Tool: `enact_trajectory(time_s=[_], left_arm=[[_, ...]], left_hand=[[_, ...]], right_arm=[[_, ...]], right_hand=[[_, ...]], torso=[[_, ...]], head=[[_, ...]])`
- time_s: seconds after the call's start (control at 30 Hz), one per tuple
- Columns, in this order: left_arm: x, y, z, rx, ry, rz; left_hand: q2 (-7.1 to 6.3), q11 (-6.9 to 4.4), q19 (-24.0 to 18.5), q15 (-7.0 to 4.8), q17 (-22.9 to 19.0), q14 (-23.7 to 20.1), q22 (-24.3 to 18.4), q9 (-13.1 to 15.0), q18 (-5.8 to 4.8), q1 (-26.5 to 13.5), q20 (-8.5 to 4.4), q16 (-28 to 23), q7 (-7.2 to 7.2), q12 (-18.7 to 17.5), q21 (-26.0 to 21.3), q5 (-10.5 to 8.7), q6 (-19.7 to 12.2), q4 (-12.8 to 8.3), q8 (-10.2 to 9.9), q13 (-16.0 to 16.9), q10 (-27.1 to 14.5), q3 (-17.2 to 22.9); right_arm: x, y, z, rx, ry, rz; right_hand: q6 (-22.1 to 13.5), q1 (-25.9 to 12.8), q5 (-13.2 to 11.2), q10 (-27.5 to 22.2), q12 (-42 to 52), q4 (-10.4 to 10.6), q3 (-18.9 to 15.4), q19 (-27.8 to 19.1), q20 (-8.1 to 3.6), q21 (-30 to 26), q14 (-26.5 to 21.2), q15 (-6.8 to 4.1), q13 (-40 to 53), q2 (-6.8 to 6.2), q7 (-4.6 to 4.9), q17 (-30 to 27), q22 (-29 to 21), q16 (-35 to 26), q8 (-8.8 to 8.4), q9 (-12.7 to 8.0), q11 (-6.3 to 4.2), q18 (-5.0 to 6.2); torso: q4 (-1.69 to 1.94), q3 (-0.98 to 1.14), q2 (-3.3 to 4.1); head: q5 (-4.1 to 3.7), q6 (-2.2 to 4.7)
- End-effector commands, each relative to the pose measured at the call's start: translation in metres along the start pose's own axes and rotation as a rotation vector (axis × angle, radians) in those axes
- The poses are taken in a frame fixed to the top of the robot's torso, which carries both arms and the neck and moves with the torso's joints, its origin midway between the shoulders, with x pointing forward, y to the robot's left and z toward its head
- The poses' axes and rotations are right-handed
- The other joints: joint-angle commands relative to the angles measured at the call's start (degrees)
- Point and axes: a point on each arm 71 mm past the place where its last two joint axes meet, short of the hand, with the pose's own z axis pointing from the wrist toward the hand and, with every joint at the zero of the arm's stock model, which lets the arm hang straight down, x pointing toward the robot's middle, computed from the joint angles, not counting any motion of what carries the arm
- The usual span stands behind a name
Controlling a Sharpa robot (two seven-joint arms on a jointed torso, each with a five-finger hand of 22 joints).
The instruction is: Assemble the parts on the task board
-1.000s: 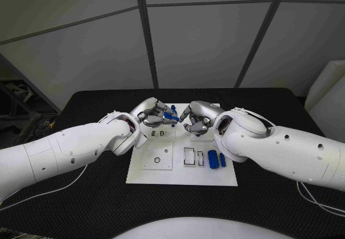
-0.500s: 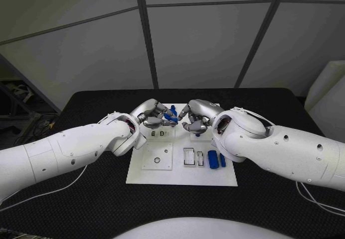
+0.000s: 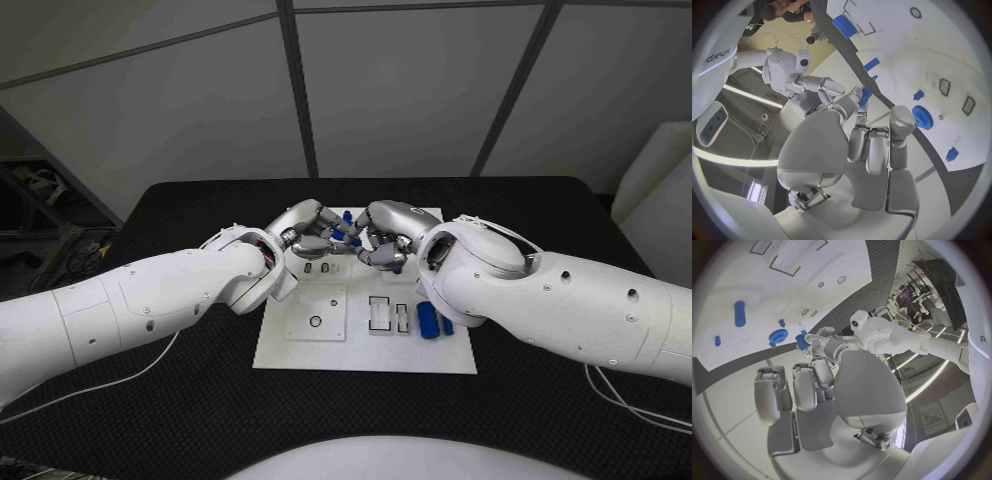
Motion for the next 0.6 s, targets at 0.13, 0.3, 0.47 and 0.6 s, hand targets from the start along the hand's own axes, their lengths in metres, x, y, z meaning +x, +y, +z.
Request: enact_trajectory(time_s=[0.13,0.3,0.47,0.6], left_arm=[[-0.006,0.002,-0.002,0.004,-0.015,0.013],[-0.009,0.006,-0.004,-0.005,-0.015,0.037],[-0.011,0.008,-0.004,-0.007,-0.007,0.072],[-0.013,0.011,-0.005,-0.008,-0.002,0.099]], left_hand=[[0.71,-0.04,-0.24,-0.36,10.48,4.4,0.08,2.05,-4.14,-0.12,0.15,-0.12,-1.39,0.05,-0.08,0.24,2.46,-0.26,0.43,8.71,0.07,-0.19],[0.75,-0.05,-0.2,-0.36,10.53,4.42,0.13,2.05,-4.15,-0.07,0.16,-0.09,-1.39,0.1,-0.03,0.25,2.53,-0.31,0.46,8.74,0.11,-0.17],[0.74,-0.05,-0.19,-0.36,10.52,4.41,0.14,2.05,-4.16,-0.06,0.16,-0.1,-1.39,0.1,-0.02,0.25,2.54,-0.32,0.46,8.74,0.11,-0.17],[0.74,-0.05,-0.16,-0.36,10.48,4.4,0.17,2.06,-4.17,-0.04,0.16,-0.12,-1.39,0.11,0.01,0.25,2.58,-0.35,0.48,8.75,0.12,-0.18]], right_arm=[[-0.015,-0.011,-0.009,-0.013,-0.151,0.041],[-0.03,-0.014,-0.021,-0.137,-0.299,0.128],[-0.039,-0.016,-0.033,-0.256,-0.377,0.193],[-0.044,-0.022,-0.041,-0.277,-0.402,0.218]], right_hand=[[0.62,-0.87,-0.33,0.22,0.02,-0.44,0.08,5.83,0.37,0.37,3.35,0.25,-0.08,0.09,-0.3,2.08,15.09,0.08,0.12,0.13,-0.15,-0.42],[0.63,-0.78,-0.02,-0.19,-0.53,-1.18,0.29,5.83,0.33,0.37,3.17,0.18,-0.52,-0.27,-0.36,1.46,15.09,-0.35,0.01,0.09,-0.22,-0.42],[0.53,-0.78,0.05,-0.65,-1.18,-1.77,0.4,5.83,0.32,0.37,3.02,0.18,-1.02,-0.67,-0.32,1.01,15.09,-0.69,-0.07,0.05,-0.19,-0.42],[0.51,-0.66,0.75,-0.79,-1.3,-2.49,0.78,5.83,0.31,0.37,2.99,0.18,-1.06,-0.84,-0.31,1.02,15.09,-0.68,-0.08,0.05,-0.18,-0.42]], torso=[[-0.11,0.05,-0.01],[-0.13,0.11,-0.04],[-0.15,0.1,0.0],[-0.09,0.12,-0.01]], head=[[0.29,-0.05],[0.45,0.06],[0.45,-0.01],[0.51,-0.09]])
